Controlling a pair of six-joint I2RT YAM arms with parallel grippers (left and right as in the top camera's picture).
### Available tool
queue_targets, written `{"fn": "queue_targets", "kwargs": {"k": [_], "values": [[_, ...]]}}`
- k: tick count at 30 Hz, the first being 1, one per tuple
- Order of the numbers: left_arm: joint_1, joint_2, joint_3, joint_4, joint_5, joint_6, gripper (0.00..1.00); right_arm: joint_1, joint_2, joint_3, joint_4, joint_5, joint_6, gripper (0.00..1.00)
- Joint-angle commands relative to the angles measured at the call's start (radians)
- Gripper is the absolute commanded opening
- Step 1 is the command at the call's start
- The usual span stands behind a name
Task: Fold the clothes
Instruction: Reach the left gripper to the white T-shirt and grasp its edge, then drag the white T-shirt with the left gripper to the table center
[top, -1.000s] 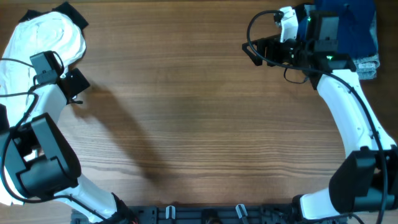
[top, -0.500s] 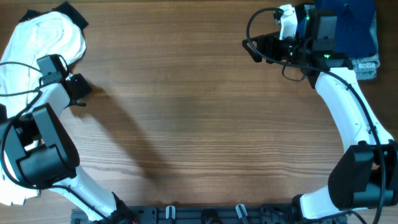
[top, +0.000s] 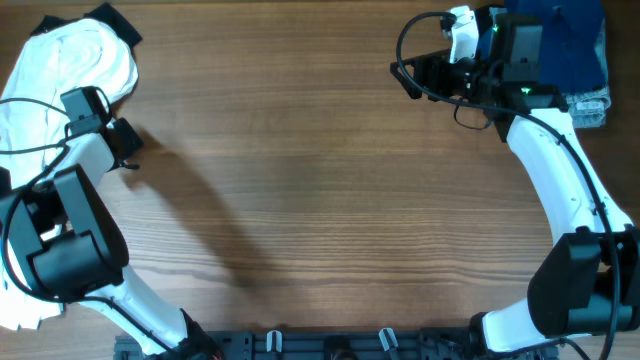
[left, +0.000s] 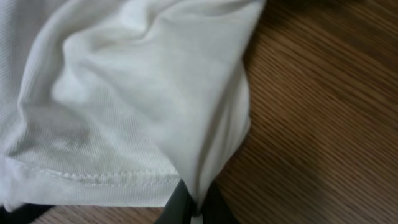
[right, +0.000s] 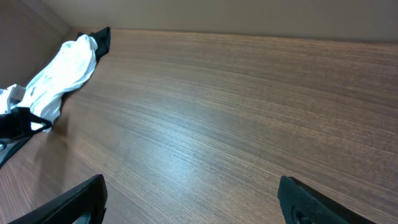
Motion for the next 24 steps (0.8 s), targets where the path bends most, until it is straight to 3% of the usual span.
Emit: {"fn": "queue_targets", "kwargs": {"k": [1,5,10,24], "values": [[-0.051,-0.171,0.027,-0.023,0.108,-0.010,0.04,0.003,0.013,0.029,0.007,-0.020,0.014,0.88],[-0.143,-0.344,0.027,0.002,0.241,-0.086,0.04,0.003,0.013,0.029,0.048,-0.028,0.063,0.88],[-0.333,-0.404,0.027,0.086,0.260,-0.232,0.04,0.000,0.005,0.029,0.098,-0.037,0.107,0.88],[-0.967,-0.115,0.027,0.489,0.277,-0.433,0.04,-0.192,-0.081,0.029,0.136,-0.140,0.156,0.83]]}}
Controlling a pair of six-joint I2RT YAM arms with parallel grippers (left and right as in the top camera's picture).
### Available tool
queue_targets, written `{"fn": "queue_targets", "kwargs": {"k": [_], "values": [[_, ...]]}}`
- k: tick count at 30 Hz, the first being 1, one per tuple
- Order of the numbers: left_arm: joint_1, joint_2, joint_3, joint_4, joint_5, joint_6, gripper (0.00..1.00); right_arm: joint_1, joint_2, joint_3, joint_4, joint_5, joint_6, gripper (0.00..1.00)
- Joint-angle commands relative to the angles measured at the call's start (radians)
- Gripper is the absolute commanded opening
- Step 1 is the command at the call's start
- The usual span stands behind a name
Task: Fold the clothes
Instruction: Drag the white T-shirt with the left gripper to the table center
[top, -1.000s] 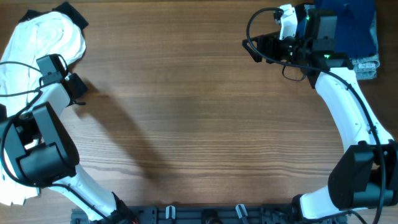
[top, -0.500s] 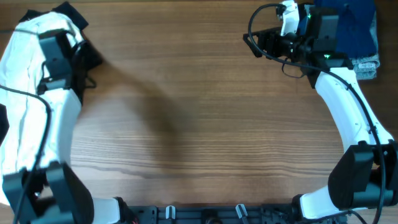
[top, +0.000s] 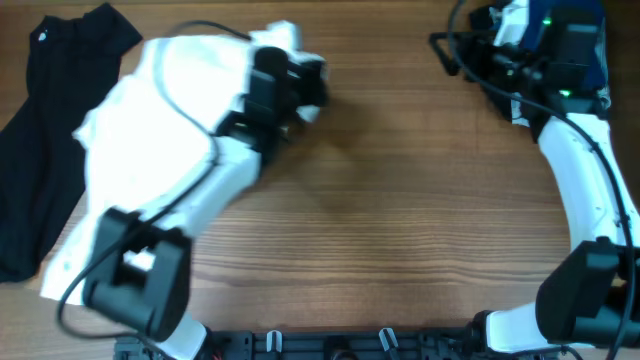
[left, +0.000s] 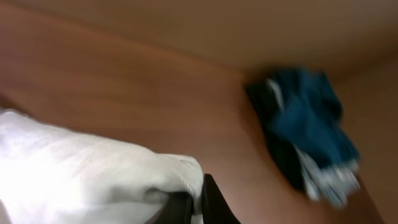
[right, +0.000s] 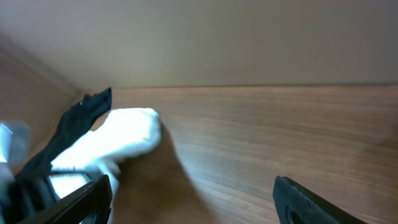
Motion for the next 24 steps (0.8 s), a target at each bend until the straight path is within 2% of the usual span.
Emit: {"fn": "queue_targets", "kwargs": {"k": [1,6,11,13,15,16,20,24], "values": [[-0.150,0.073,0.008,0.055,0.034,-0.054,0.04,-0.038,-0.034,0.029,0.005,-0.046,0.018,0.83],[-0.292,0.077,0.008,0.102,0.034,-0.053,0.04,-0.071,-0.034,0.029,0.014,-0.045,0.017,0.84],[-0.359,0.069,0.008,0.120,0.085,-0.037,0.05,-0.102,-0.034,0.029,0.064,-0.045,0.016,0.84],[-0.359,0.061,0.008,0.120,0.100,-0.038,0.26,-0.112,-0.034,0.029,0.084,-0.045,0.018,0.84],[-0.349,0.042,0.008,0.120,0.101,-0.037,0.91,-0.121,-0.033,0.029,0.108,-0.045,0.017,0.84],[-0.340,0.027,0.008,0.119,0.101,-0.037,1.00,-0.122,-0.033,0.029,0.121,-0.045,0.017,0.84],[-0.267,-0.080,0.008,0.091,0.101,-0.037,1.00,-0.122,-0.033,0.029,0.157,-0.045,0.018,0.84],[-0.117,-0.225,0.008,-0.023,0.100,-0.038,1.00,-0.108,-0.017,0.029,0.164,-0.045,0.017,0.84]]}}
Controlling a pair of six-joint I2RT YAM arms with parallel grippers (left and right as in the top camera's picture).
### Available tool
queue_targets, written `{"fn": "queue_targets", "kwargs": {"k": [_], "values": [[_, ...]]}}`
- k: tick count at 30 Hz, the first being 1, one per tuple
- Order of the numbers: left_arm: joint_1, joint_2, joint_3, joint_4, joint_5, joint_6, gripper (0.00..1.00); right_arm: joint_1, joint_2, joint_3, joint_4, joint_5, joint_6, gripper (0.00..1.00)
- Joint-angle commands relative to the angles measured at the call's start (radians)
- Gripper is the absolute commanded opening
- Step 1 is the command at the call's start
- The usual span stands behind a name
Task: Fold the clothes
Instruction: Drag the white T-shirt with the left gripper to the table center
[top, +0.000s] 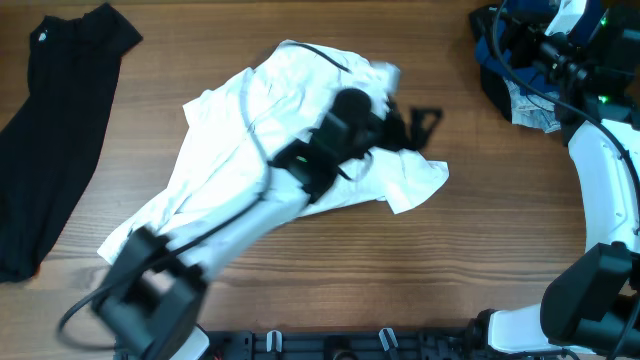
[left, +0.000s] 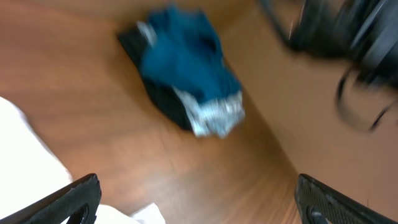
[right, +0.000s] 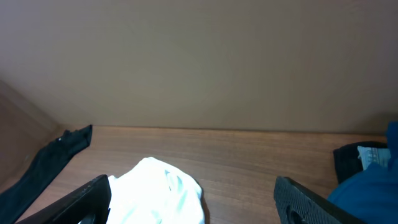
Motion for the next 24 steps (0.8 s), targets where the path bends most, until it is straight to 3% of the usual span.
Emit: {"fn": "queue_targets", "kwargs": {"k": [1,6,8,11,19,24], "values": [[0.176,-0.176,0.008,-0.105,0.001,0.005,1.00,0.023,0.003,0.029,0.009,-0.023,-0.012,0.84],[0.421,-0.251,0.008,-0.367,-0.021,0.031,1.00,0.081,0.050,0.029,0.000,-0.023,-0.071,0.85],[0.513,-0.223,0.008,-0.454,-0.053,0.143,0.99,0.130,0.071,0.029,-0.021,-0.006,-0.116,0.84],[0.577,-0.144,0.008,-0.465,-0.107,0.241,0.99,0.190,0.080,0.029,-0.053,0.056,-0.146,0.84],[0.745,0.095,0.008,-0.449,-0.139,0.364,1.00,0.217,0.080,0.029,-0.206,0.145,-0.189,0.84],[0.829,0.203,0.008,-0.393,-0.178,0.377,1.00,0.217,0.080,0.029,-0.274,0.150,-0.233,0.84]]}}
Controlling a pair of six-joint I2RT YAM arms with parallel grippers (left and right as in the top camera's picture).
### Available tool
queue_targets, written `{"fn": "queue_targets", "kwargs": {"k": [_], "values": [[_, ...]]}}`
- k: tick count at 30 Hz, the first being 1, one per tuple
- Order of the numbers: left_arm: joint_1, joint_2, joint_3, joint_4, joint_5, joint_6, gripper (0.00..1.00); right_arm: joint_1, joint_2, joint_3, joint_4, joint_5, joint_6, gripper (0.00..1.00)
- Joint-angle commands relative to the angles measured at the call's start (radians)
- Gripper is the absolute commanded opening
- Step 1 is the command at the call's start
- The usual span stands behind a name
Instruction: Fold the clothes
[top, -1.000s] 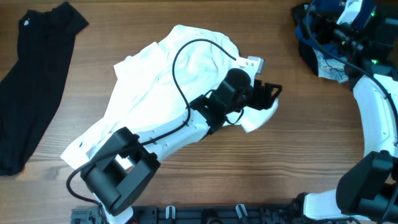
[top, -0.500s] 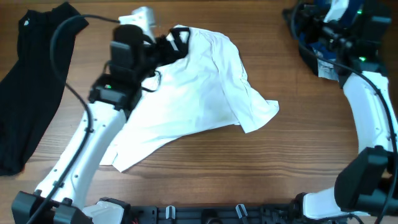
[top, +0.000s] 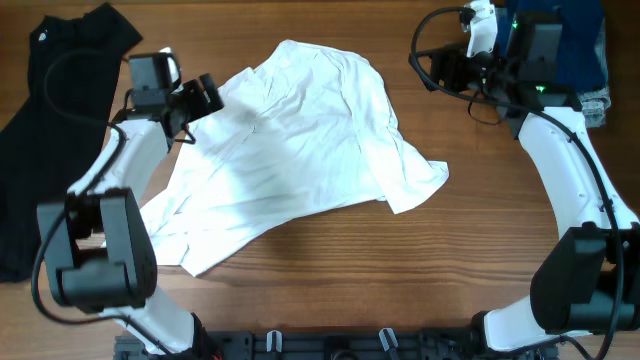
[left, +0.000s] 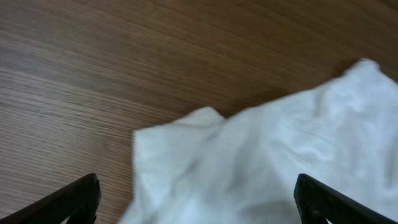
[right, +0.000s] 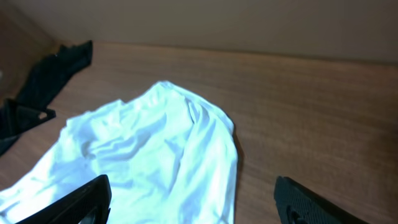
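Note:
A white shirt (top: 300, 150) lies spread and rumpled across the middle of the wooden table; it also shows as the white shirt (left: 267, 149) and the white shirt (right: 143, 162). My left gripper (top: 205, 95) is open at the shirt's upper left edge, and the left wrist view shows the gripper (left: 199, 205) wide open over cloth, holding nothing. My right gripper (top: 432, 70) is open at the back right, off the shirt and pointing toward it; the right wrist view shows the gripper (right: 193, 199) with nothing in it.
A black garment (top: 50, 120) lies along the far left, and its end shows as the black garment (right: 59, 65) too. A pile of blue clothes (top: 585, 50) sits in the back right corner behind the right arm. Bare wood (top: 400, 280) runs along the front.
My left arm, which reached across the shirt toward the right, is now back at the shirt's upper left edge, still open. My right gripper has come left and down from the corner.
My left gripper was shut on the white shirt bunched at the far left. Then the shirt was farther right, still held. Then the gripper was open and the shirt lay spread mid-table. Now the left arm is back at the shirt's left edge.

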Motion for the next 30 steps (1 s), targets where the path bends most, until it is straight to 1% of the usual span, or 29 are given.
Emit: {"fn": "queue_targets", "kwargs": {"k": [1,3,5,7,10,14,18,19,20,23,24,27,29,30], "values": [[0.053,0.068,-0.002,0.064,-0.049,0.047,0.99,-0.003,0.010,0.023,-0.016,0.023,-0.040,0.84],[0.066,0.109,-0.002,0.092,-0.094,0.047,0.98,-0.003,0.010,0.023,-0.016,0.023,-0.040,0.84],[0.069,0.138,-0.002,0.094,-0.117,0.060,0.95,-0.003,0.010,0.023,-0.018,0.023,-0.040,0.84],[0.069,0.161,-0.002,0.094,-0.116,0.092,0.92,-0.003,0.010,0.023,-0.021,0.023,-0.040,0.84],[0.067,0.184,-0.002,0.111,-0.117,0.097,0.91,-0.003,0.010,0.023,-0.021,0.023,-0.039,0.84],[0.063,0.212,-0.002,0.132,-0.109,0.149,0.89,-0.003,0.010,0.023,-0.033,0.024,-0.039,0.84],[0.056,0.240,-0.002,0.132,-0.091,0.148,0.80,-0.003,0.011,0.023,-0.035,0.053,-0.040,0.84],[0.051,0.248,-0.002,0.132,-0.074,0.148,0.76,-0.003,0.011,0.023,-0.035,0.054,-0.040,0.84],[0.047,0.254,-0.002,0.133,-0.071,0.147,0.70,-0.003,0.011,0.023,-0.036,0.053,-0.038,0.84],[0.027,0.262,-0.002,0.133,-0.071,0.147,0.43,-0.003,0.011,0.023,-0.036,0.053,-0.038,0.84],[0.016,0.262,-0.002,0.136,-0.071,0.147,0.36,-0.003,0.011,0.023,-0.036,0.053,-0.039,0.84],[-0.012,0.262,-0.002,0.147,-0.071,0.147,0.29,-0.003,0.011,0.023,-0.036,0.053,-0.039,0.84],[-0.032,0.263,-0.002,0.154,-0.071,0.147,0.21,-0.003,0.011,0.023,-0.036,0.053,-0.039,0.84],[-0.038,0.264,-0.002,0.158,-0.071,0.147,0.20,-0.003,0.011,0.023,-0.036,0.053,-0.039,0.84]]}}
